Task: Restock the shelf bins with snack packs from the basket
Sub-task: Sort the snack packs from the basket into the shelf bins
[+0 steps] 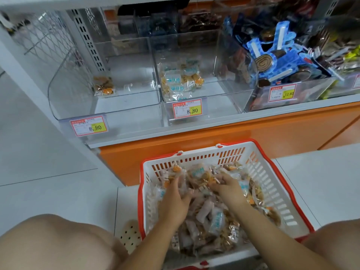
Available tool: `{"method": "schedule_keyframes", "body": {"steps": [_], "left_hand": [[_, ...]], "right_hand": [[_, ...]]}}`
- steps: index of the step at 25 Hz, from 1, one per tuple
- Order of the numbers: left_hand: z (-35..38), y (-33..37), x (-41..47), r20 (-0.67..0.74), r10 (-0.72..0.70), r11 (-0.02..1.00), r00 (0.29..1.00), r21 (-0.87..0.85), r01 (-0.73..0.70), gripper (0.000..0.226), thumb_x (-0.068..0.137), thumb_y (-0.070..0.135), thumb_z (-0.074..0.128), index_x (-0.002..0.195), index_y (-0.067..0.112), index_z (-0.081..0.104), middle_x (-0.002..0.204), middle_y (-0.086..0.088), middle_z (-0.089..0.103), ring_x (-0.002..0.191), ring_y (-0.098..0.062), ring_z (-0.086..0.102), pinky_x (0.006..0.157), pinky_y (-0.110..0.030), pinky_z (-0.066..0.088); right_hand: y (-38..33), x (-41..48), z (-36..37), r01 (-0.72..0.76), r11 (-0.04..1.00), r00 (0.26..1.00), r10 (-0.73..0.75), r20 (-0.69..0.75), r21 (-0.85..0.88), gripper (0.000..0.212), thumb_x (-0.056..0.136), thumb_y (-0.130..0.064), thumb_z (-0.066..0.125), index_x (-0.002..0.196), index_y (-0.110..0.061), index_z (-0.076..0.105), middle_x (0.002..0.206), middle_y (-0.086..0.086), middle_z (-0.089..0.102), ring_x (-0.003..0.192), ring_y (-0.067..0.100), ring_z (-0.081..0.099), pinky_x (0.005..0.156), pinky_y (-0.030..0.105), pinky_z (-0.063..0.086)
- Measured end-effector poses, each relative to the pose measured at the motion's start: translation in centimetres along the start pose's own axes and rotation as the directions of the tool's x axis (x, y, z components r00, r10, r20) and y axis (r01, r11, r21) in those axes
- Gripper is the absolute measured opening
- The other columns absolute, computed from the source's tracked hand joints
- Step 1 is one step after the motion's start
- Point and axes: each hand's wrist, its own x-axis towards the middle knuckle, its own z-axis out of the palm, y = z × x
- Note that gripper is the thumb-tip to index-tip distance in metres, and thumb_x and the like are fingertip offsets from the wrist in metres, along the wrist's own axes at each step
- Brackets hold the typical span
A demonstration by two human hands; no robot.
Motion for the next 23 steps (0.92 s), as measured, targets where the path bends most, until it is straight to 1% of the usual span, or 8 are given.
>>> {"method": "schedule_keyframes", "body": {"steps": [2,4,6,8,9,15,20,23], "left_hand": [[-0.1,0.5,0.6,0.121,-0.121,0.972,0.985,-0.187,0.142,0.047,0.092,0.048,0.057,0.136,0.045,0.041,0.134,0.019,0.050,0.117,-0.009,0.055,0.098,-0.035,0.047],[-0.1,0.9,1.0,0.200,-0.146,0.905,0.969,-0.369,0.212,0.018,0.088,0.045,0.064,0.106,0.050,0.060,0.121,0.016,0.064,0.110,-0.013,0.062,0.101,-0.044,0.047],[0.1,1.1,1.1,0.221,-0.129,0.869,0.967,-0.444,0.218,0.018,0.082,0.040,0.070,0.097,0.049,0.066,0.111,0.011,0.071,0.104,-0.018,0.068,0.097,-0.049,0.050],[0.4,1.1,1.1,0.261,-0.103,0.875,0.960,-0.435,0.212,0.025,0.077,0.041,0.074,0.097,0.054,0.065,0.112,0.010,0.072,0.102,-0.018,0.070,0.096,-0.049,0.051],[0.5,1.4,0.8,0.279,-0.085,0.874,0.956,-0.440,0.206,0.024,0.080,0.037,0.074,0.096,0.053,0.066,0.111,0.009,0.072,0.100,-0.018,0.070,0.095,-0.048,0.052],[-0.4,2.1,0.0,0.303,-0.070,0.846,0.950,-0.487,0.218,0.027,0.092,0.009,0.063,0.099,0.035,0.067,0.100,0.007,0.076,0.091,-0.019,0.073,0.088,-0.041,0.057],[-0.5,2.1,-0.2,0.278,-0.108,0.849,0.954,-0.473,0.234,0.032,0.091,0.014,0.066,0.121,0.025,0.065,0.105,0.004,0.075,0.094,-0.019,0.072,0.092,-0.046,0.055],[-1.2,3.4,-0.1,0.198,-0.100,0.844,0.975,-0.502,0.189,0.030,0.093,0.015,0.064,0.120,0.026,0.064,0.108,0.003,0.073,0.092,-0.018,0.073,0.088,-0.046,0.057]], "right_hand": [[-0.2,-0.1,-0.8,-0.072,0.976,0.992,0.049,0.118,0.204,0.018,0.086,0.002,0.064,0.103,0.000,0.065,0.093,0.020,0.072,0.079,0.031,0.063,0.075,0.043,0.049],[-0.7,-0.6,-1.1,-0.090,0.963,0.974,0.032,0.224,0.256,0.024,0.085,0.002,0.064,0.109,0.000,0.061,0.103,0.019,0.071,0.086,0.031,0.066,0.080,0.041,0.052],[-0.9,-0.7,-1.3,-0.055,0.982,0.964,0.006,0.266,0.178,0.032,0.084,-0.019,0.069,0.115,-0.016,0.062,0.113,0.009,0.070,0.101,0.026,0.067,0.088,0.042,0.053],[-1.4,-0.7,-1.5,-0.025,0.985,0.961,-0.023,0.274,0.170,0.040,0.077,-0.047,0.071,0.114,-0.031,0.067,0.118,-0.001,0.069,0.113,0.022,0.062,0.099,0.048,0.047],[-1.6,-0.8,-1.7,-0.020,0.975,0.965,-0.039,0.259,0.223,0.043,0.076,-0.050,0.071,0.113,-0.029,0.070,0.118,-0.001,0.070,0.115,0.023,0.063,0.102,0.049,0.046],[-3.0,-1.6,-2.0,-0.030,0.947,0.985,-0.027,0.172,0.320,0.028,0.096,-0.032,0.057,0.106,-0.009,0.070,0.101,0.012,0.075,0.097,0.030,0.071,0.091,0.045,0.054],[-2.8,-1.6,-1.9,-0.079,0.945,0.978,0.013,0.206,0.317,0.037,0.096,-0.041,0.055,0.111,-0.011,0.070,0.113,0.021,0.069,0.108,0.039,0.065,0.101,0.055,0.047],[-3.7,-2.0,-2.1,-0.026,0.973,0.969,-0.032,0.247,0.231,0.049,0.091,-0.054,0.056,0.118,-0.015,0.065,0.110,0.009,0.072,0.107,0.030,0.066,0.100,0.051,0.047]]}}
